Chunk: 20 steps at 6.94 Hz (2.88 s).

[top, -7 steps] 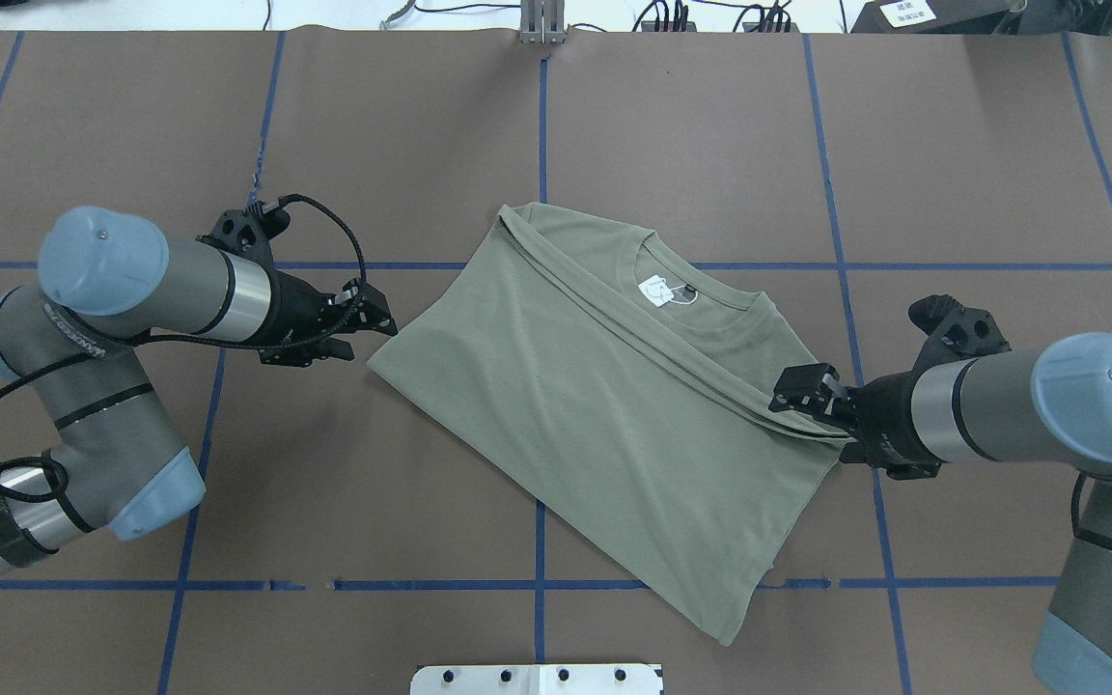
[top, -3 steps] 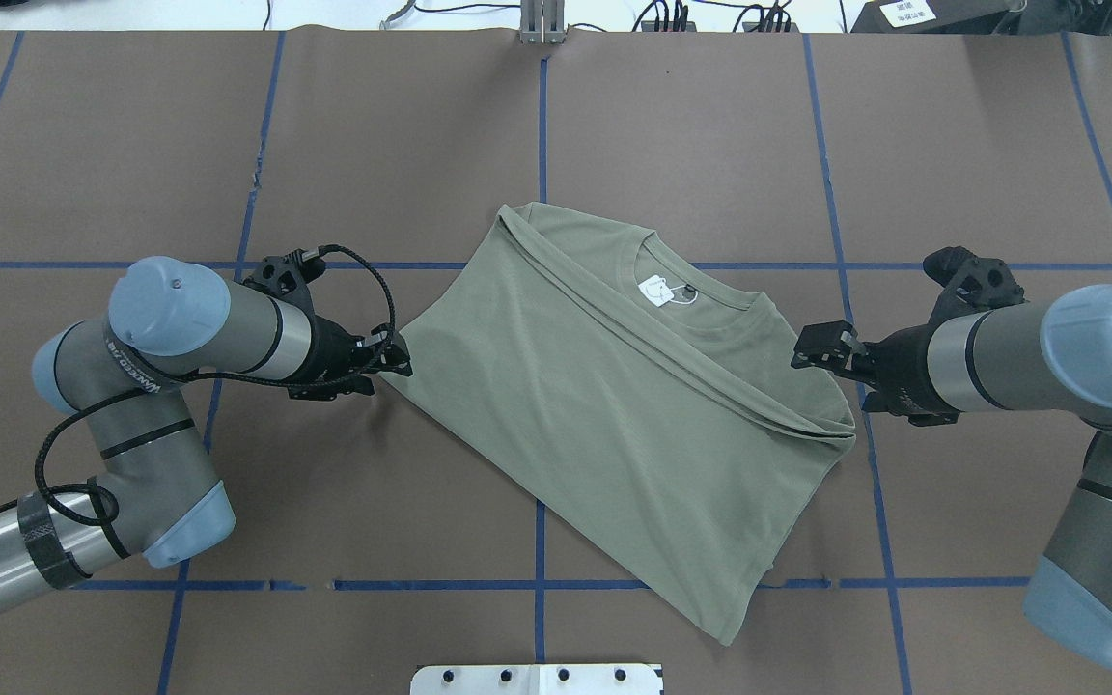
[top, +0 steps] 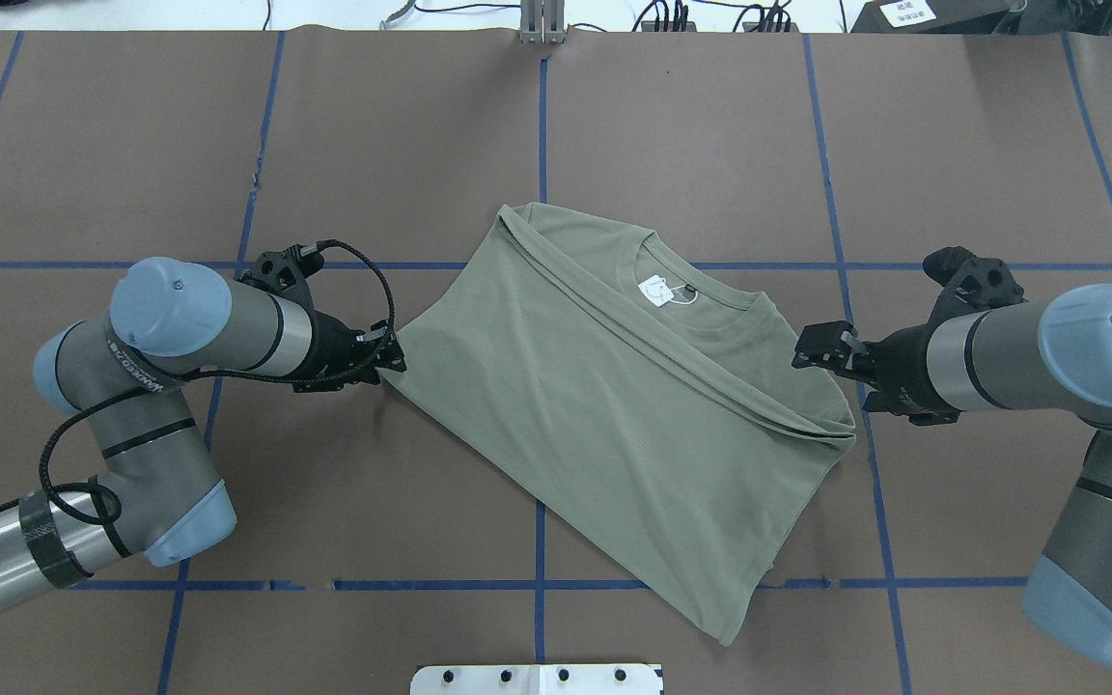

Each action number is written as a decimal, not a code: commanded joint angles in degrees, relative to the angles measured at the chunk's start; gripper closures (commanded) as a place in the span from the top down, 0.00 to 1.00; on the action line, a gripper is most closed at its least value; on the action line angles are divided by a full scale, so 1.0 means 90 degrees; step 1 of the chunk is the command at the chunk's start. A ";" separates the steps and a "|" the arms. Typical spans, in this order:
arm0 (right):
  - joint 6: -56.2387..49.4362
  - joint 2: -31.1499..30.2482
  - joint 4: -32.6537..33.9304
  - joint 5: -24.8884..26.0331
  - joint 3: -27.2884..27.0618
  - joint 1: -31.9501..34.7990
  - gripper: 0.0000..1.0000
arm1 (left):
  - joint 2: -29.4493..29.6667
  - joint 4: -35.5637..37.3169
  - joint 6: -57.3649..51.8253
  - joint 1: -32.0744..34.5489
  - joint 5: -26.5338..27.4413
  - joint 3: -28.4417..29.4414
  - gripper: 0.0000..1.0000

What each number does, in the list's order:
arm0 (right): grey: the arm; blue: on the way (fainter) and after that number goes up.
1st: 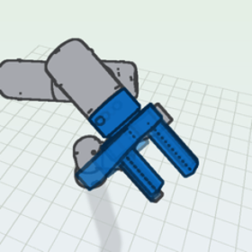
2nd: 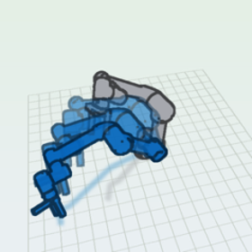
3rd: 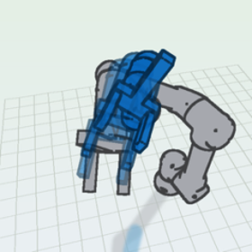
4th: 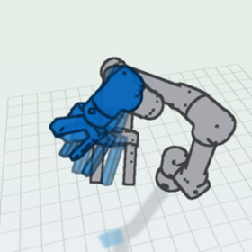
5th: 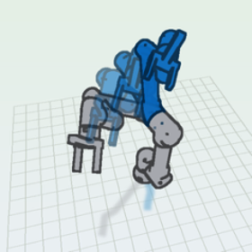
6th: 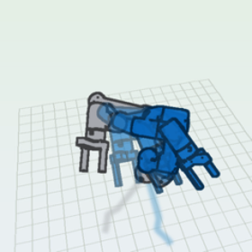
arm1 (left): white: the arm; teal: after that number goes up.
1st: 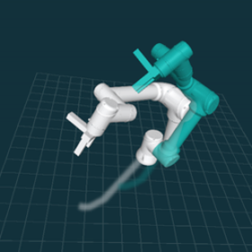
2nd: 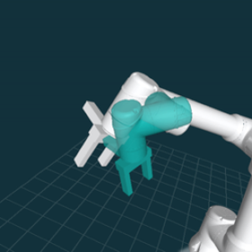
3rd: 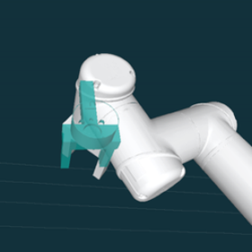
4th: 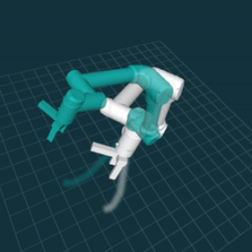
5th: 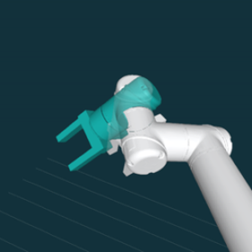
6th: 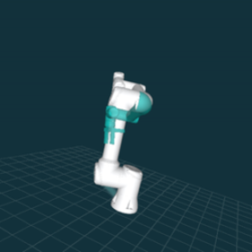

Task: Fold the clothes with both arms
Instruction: 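Grasp the shirt's far corner with the left gripper and pull it away, rotating the shirt, then move the right gripper over the shirt's collar edge while the left gripper withdraws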

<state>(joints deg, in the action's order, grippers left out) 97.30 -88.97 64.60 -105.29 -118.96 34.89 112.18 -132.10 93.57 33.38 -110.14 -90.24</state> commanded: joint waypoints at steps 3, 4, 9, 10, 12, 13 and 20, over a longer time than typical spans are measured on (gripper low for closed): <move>0.0009 -0.0016 0.0000 0.0000 -0.0024 0.0010 1.00 | 0.0441 0.0020 -0.1291 0.1140 0.0021 0.0676 0.00; 0.0009 -0.0007 0.0000 0.0000 -0.0025 0.0010 1.00 | 0.1354 -0.0009 -0.1325 0.1512 0.0021 0.1716 0.00; 0.0068 0.0568 0.0010 0.0078 0.0317 -0.0039 1.00 | 0.3414 -0.1142 -0.1139 0.1935 0.0666 0.4821 0.00; 0.0087 0.0618 -0.0009 0.0088 0.0336 -0.0077 1.00 | 0.3801 -0.1307 -0.1101 0.1945 0.0656 0.5325 0.00; 0.0049 0.1356 0.0136 0.0049 0.0928 -0.0165 1.00 | 0.3834 -0.1494 -0.1168 0.2013 0.0598 0.5438 0.47; -0.0009 0.1999 0.0688 0.0049 0.1251 -0.0320 1.00 | 0.3457 -0.1455 -0.1178 0.2052 0.0346 0.4731 0.51; -0.3987 0.4738 0.2859 0.0126 0.3264 -0.1064 1.00 | 0.1354 -0.1503 -0.1198 0.2463 -0.1278 0.2195 0.54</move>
<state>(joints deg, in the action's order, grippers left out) 69.55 -48.65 87.08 -104.99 -91.57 25.96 124.77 -145.30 82.80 55.43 -121.42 -70.39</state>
